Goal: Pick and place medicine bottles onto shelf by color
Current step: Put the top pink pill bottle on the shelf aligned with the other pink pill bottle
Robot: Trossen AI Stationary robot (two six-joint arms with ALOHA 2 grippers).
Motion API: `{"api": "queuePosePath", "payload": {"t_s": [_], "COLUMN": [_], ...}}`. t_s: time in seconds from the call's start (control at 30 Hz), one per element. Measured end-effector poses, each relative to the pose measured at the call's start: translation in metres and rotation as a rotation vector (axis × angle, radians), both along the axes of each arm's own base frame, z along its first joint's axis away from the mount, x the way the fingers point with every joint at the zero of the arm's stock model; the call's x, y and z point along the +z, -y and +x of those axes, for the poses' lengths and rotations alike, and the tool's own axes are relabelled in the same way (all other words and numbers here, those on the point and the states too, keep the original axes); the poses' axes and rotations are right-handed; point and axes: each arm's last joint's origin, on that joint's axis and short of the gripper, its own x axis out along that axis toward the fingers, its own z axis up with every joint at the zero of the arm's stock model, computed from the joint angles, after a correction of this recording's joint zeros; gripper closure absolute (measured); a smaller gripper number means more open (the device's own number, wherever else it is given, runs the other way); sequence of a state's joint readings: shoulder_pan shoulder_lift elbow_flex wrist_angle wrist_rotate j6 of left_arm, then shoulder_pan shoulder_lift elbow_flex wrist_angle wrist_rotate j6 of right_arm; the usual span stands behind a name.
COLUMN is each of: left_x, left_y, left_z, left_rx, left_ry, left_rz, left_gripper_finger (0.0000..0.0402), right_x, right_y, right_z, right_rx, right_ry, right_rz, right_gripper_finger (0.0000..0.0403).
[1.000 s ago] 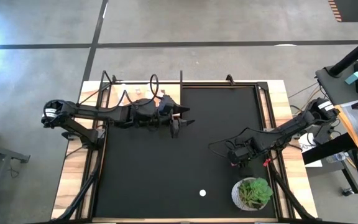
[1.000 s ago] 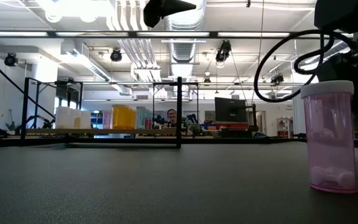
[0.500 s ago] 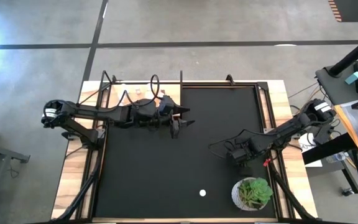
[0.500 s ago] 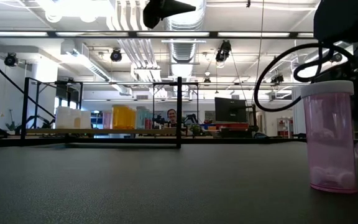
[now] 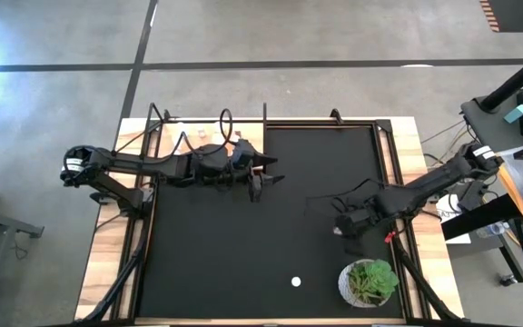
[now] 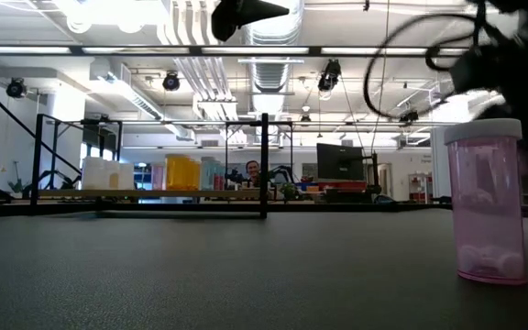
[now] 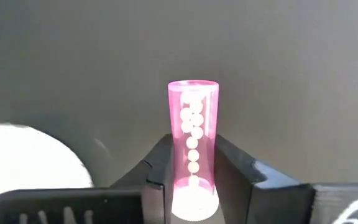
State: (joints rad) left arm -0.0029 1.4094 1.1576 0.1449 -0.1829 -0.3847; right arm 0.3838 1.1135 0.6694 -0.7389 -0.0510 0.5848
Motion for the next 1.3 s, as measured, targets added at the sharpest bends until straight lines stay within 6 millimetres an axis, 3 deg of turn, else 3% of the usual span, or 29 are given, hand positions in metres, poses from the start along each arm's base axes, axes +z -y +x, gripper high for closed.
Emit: {"api": "queuePosePath", "payload": {"t_s": [0.33,0.53,0.77,0.93,1.17,1.3], "left_x": [0.009,0.025,0.045,0.058,0.077,0.087], "left_y": [0.001,0.003,0.003,0.003,0.003,0.002], "left_z": [0.001,0.000,-0.005,-0.011,-0.022,-0.025], "left_rx": [-0.054,-0.070,0.017,0.105,0.194,0.241], "left_ry": [0.067,0.201,0.349,0.450,0.632,0.653], "left_rz": [0.122,0.394,0.724,0.879,0.874,0.869], "left_gripper_finger": [0.0116,0.0116,0.0116,0.0116,0.0116,0.0116], "right_x": [0.085,0.153,0.224,0.258,0.292,0.303], "right_y": [0.022,0.044,0.060,0.067,0.073,0.077], "right_z": [0.022,0.041,0.062,0.075,0.093,0.106], "right_rx": [-0.260,-0.480,-0.503,-0.511,-0.495,-0.521], "right_ry": [0.395,0.710,1.078,1.285,1.504,1.572], "right_rz": [-0.068,-0.172,-0.202,-0.227,-0.298,-0.294], "right_gripper_finger": [0.0326,0.0326,0.0326,0.0326,0.0326,0.0326]}}
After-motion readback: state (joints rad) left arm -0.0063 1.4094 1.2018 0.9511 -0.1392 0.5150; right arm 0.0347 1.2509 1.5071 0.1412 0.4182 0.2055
